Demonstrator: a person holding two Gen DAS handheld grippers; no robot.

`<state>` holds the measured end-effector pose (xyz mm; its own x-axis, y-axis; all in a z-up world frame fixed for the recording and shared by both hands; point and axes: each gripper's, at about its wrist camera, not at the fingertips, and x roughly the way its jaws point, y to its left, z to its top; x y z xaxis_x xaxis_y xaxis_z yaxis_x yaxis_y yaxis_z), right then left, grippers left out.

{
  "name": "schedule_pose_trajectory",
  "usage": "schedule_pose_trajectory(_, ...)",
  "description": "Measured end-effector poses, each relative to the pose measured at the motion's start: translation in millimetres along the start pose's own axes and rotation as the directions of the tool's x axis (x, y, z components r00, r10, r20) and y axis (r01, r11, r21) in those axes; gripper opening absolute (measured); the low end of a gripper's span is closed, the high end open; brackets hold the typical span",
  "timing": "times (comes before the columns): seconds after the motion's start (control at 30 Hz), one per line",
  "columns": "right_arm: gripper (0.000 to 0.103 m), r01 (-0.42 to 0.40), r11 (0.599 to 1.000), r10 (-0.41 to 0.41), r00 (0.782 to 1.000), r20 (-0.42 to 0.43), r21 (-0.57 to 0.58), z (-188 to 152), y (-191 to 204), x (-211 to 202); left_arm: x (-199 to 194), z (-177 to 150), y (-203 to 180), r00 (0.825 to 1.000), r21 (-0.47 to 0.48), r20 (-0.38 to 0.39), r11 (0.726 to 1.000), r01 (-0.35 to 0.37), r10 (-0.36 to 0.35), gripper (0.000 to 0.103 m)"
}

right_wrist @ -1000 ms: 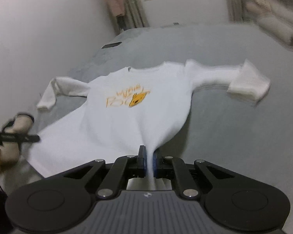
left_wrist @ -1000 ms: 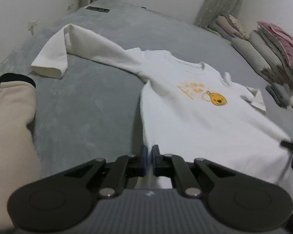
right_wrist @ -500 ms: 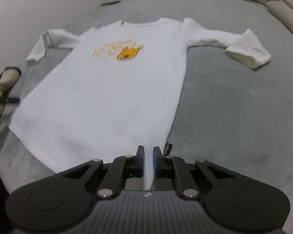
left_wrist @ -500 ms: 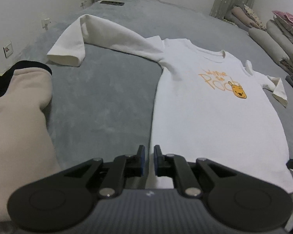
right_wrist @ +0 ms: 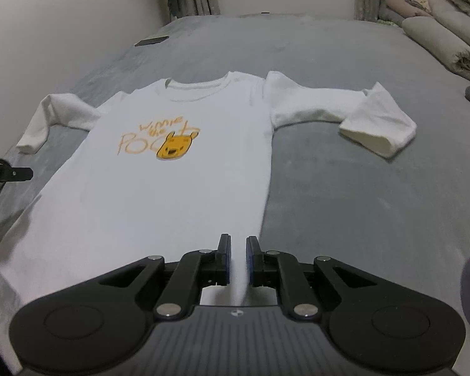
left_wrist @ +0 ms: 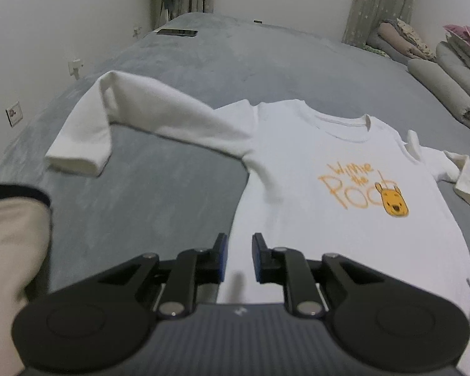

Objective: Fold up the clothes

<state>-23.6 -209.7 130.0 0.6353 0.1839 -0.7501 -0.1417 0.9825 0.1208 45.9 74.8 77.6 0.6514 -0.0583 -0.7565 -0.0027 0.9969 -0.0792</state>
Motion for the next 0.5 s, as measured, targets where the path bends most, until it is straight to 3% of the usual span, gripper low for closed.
schedule_pose_trajectory(0.3,0.012,0.036,0.999,-0.037,0.999,0.024,0.039,32.5,-14.1,42.8,50.2,39.7,25.3,0.998,-0.063,0.017,0.996,-0.062,0.063,0.015)
schedule_pose_trajectory(0.37,0.016,0.036,0.999,-0.037,0.999,0.028,0.041,38.4,-14.7,51.9,63.2,37.2,30.8,0.998,-0.068,0.012,0.995,-0.067,0.068,0.015)
schedule_pose_trajectory(0.43,0.027,0.037,0.998,-0.038,0.999,0.023,0.045,42.0,-15.4,62.0,76.0,30.9,36.2,0.998,-0.074,0.005,0.995,-0.066,0.067,0.020)
schedule_pose_trajectory(0.5,0.028,0.045,0.998,-0.045,0.999,0.015,0.035,43.1,-13.0,72.6,82.2,24.7,42.2,0.998,-0.088,0.008,0.994,-0.059,0.060,0.021)
